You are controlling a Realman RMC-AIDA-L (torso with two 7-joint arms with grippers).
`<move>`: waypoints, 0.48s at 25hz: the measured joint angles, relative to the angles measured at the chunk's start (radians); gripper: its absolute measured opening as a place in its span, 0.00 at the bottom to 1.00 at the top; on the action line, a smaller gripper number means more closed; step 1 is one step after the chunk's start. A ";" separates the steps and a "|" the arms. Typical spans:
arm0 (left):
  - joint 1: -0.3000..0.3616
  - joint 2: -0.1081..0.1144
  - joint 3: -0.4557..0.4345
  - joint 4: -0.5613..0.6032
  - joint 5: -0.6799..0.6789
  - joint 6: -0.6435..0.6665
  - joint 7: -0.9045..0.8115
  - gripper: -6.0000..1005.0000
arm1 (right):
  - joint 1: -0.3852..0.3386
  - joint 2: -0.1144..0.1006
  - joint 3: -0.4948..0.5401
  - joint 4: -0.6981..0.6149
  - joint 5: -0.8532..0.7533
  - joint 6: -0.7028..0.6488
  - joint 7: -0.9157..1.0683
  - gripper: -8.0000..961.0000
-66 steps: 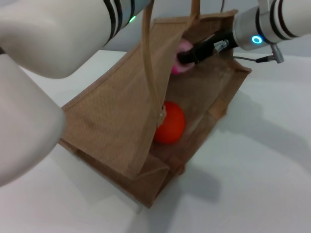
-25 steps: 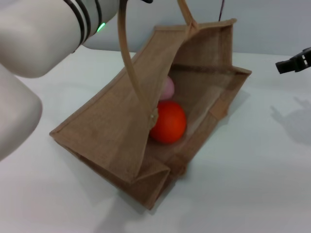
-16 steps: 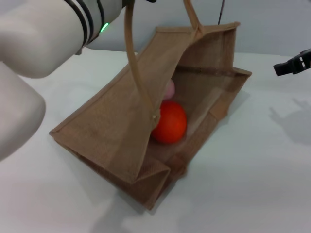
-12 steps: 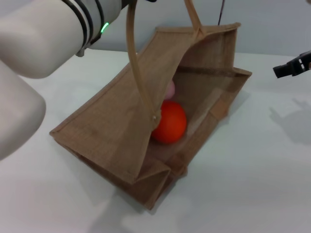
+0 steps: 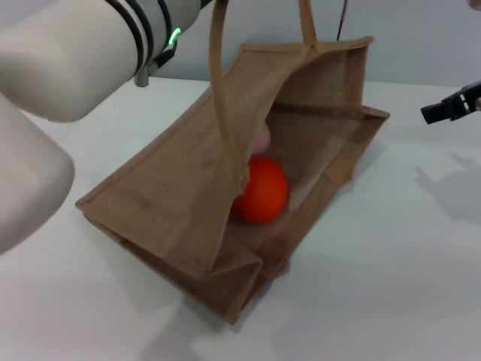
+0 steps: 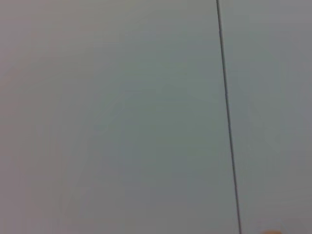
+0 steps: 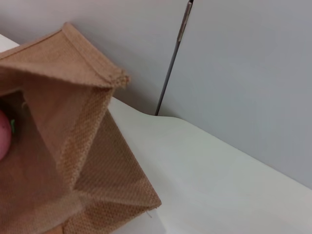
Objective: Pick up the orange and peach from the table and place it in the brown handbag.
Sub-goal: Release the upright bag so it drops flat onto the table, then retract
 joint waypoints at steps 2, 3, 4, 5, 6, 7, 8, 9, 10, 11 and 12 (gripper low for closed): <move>0.004 0.000 0.000 -0.005 0.000 -0.020 -0.013 0.88 | 0.000 0.000 0.000 0.000 0.000 0.000 0.000 0.80; 0.006 0.000 0.000 -0.009 0.000 -0.028 -0.024 0.88 | 0.001 0.000 0.000 0.000 0.000 0.000 0.000 0.80; 0.008 0.000 0.000 -0.013 0.000 -0.036 -0.039 0.88 | 0.002 0.000 0.000 0.003 0.000 0.000 0.000 0.80; 0.012 0.002 0.000 -0.019 0.000 -0.052 -0.058 0.88 | 0.003 0.000 0.000 0.006 0.000 0.001 0.000 0.80; 0.018 0.004 0.000 -0.029 0.000 -0.078 -0.080 0.88 | 0.003 0.000 0.000 0.011 0.000 0.001 0.000 0.80; 0.028 0.005 0.001 -0.043 0.000 -0.121 -0.102 0.88 | 0.004 -0.001 0.001 0.016 0.000 0.001 0.000 0.80; 0.032 0.006 0.003 -0.050 0.000 -0.145 -0.112 0.88 | 0.006 -0.001 0.001 0.022 0.000 0.001 0.000 0.80; 0.040 0.008 0.006 -0.064 0.001 -0.188 -0.127 0.88 | 0.008 -0.001 0.001 0.026 0.000 0.001 0.000 0.80; 0.046 0.008 0.009 -0.078 0.000 -0.229 -0.140 0.88 | 0.010 -0.002 0.002 0.030 0.000 0.001 0.000 0.80; 0.052 0.009 0.015 -0.095 0.000 -0.269 -0.151 0.88 | 0.012 -0.002 0.002 0.033 -0.001 0.001 0.000 0.80; 0.055 0.009 0.019 -0.106 0.001 -0.297 -0.157 0.88 | 0.013 -0.002 0.002 0.035 -0.001 0.001 0.000 0.80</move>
